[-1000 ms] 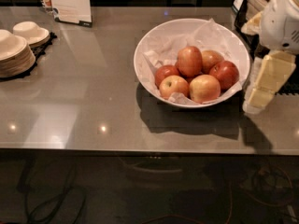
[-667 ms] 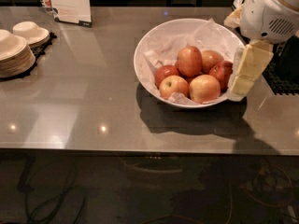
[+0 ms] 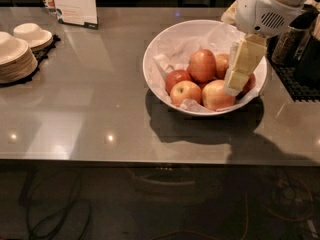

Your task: Pick apple from white bowl

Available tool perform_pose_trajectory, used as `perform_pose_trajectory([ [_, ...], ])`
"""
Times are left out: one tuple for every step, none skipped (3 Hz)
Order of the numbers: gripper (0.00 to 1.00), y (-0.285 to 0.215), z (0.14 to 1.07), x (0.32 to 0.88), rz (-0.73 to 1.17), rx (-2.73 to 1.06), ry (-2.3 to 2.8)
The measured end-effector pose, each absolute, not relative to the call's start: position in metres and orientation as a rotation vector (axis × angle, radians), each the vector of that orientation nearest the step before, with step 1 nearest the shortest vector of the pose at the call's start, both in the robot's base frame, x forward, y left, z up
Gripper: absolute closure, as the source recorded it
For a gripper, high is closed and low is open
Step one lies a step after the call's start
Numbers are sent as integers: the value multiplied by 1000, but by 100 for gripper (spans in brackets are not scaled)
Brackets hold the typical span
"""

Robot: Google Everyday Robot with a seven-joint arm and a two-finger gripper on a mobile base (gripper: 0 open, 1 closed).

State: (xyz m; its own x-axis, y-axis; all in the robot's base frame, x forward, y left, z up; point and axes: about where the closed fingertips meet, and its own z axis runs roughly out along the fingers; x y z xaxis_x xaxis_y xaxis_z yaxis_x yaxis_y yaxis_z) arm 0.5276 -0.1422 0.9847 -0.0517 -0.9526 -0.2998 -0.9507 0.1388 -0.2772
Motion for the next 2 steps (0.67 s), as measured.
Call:
perform_pose_trajectory([
  [0, -151, 983, 545, 8, -1763, 2034],
  [0, -151, 979, 577, 53, -1699, 2000],
])
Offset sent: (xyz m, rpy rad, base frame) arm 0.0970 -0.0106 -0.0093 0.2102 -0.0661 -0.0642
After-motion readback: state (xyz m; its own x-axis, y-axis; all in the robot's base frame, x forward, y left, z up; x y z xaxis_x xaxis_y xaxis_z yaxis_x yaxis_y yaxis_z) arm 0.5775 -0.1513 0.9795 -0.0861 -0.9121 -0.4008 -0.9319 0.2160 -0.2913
